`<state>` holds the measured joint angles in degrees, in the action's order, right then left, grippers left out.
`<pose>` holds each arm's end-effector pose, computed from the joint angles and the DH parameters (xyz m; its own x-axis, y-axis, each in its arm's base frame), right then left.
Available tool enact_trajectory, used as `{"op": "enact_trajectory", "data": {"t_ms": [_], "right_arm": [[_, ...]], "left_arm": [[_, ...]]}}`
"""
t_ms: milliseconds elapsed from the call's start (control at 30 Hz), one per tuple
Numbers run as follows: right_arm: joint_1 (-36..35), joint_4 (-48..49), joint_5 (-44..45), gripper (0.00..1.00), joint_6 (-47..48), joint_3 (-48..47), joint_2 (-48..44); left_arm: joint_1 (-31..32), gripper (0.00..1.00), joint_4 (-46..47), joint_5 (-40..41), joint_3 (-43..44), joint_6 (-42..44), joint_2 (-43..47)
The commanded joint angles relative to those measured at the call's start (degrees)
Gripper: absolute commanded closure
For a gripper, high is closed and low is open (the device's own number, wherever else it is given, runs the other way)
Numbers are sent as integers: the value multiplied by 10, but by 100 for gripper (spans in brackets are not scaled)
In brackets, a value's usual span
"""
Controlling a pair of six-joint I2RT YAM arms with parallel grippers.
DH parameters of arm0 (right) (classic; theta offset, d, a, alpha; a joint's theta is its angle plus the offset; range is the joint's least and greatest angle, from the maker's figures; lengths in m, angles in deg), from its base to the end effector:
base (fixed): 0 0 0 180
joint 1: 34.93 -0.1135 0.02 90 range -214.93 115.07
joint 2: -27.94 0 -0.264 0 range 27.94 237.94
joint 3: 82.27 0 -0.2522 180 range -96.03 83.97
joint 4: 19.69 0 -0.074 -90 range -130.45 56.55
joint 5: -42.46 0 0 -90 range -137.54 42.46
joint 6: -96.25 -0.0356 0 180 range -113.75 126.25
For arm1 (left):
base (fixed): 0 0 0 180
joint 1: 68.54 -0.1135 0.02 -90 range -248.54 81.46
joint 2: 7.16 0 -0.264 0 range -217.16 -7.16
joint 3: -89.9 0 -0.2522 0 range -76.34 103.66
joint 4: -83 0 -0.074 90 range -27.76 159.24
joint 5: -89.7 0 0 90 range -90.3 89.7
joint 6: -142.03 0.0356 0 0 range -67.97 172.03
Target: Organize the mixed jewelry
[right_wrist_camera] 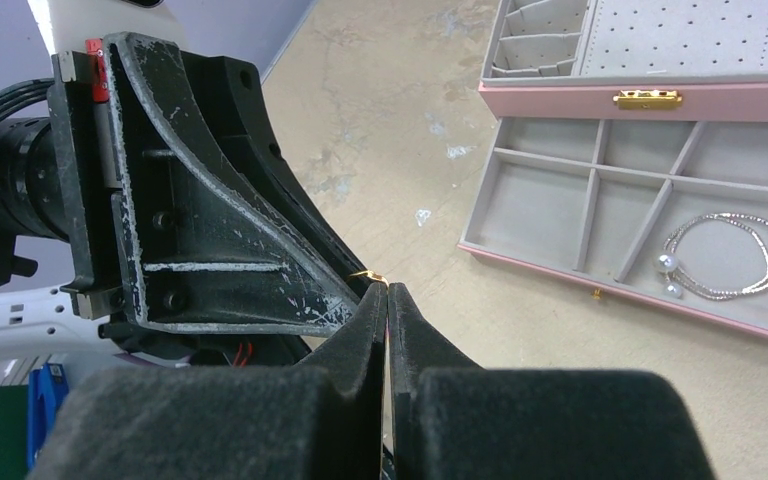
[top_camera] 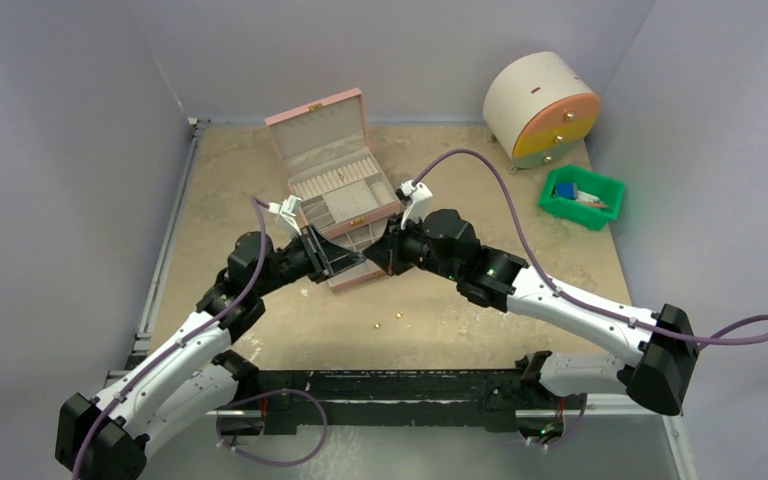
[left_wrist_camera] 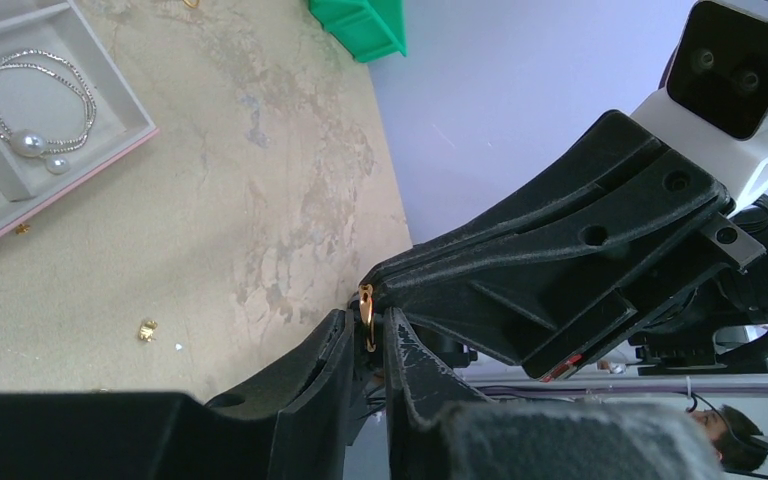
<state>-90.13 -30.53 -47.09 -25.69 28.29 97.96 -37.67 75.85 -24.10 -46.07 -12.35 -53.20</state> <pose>0.1654 0.2375 0.3374 -0.5280 0.1673 -0.8326 -0.6333 0.5757 0.5172 0.1591 -0.1119 0.2777 -0.7907 -0.4885 -0.3690 0.2277 0.3248 -0.9180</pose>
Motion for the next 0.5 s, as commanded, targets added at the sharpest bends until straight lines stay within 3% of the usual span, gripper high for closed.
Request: {"op": "enact_trajectory", "data": {"t_ms": [0,467], "right_arm": [[-4,20,4,100,-5,-17,-9],[-9,19,11,100,-7,-8,-18]], "left_arm": [[-2,84,17,0,12,7,12],[-1,89,4,7,13,17,15]]}}
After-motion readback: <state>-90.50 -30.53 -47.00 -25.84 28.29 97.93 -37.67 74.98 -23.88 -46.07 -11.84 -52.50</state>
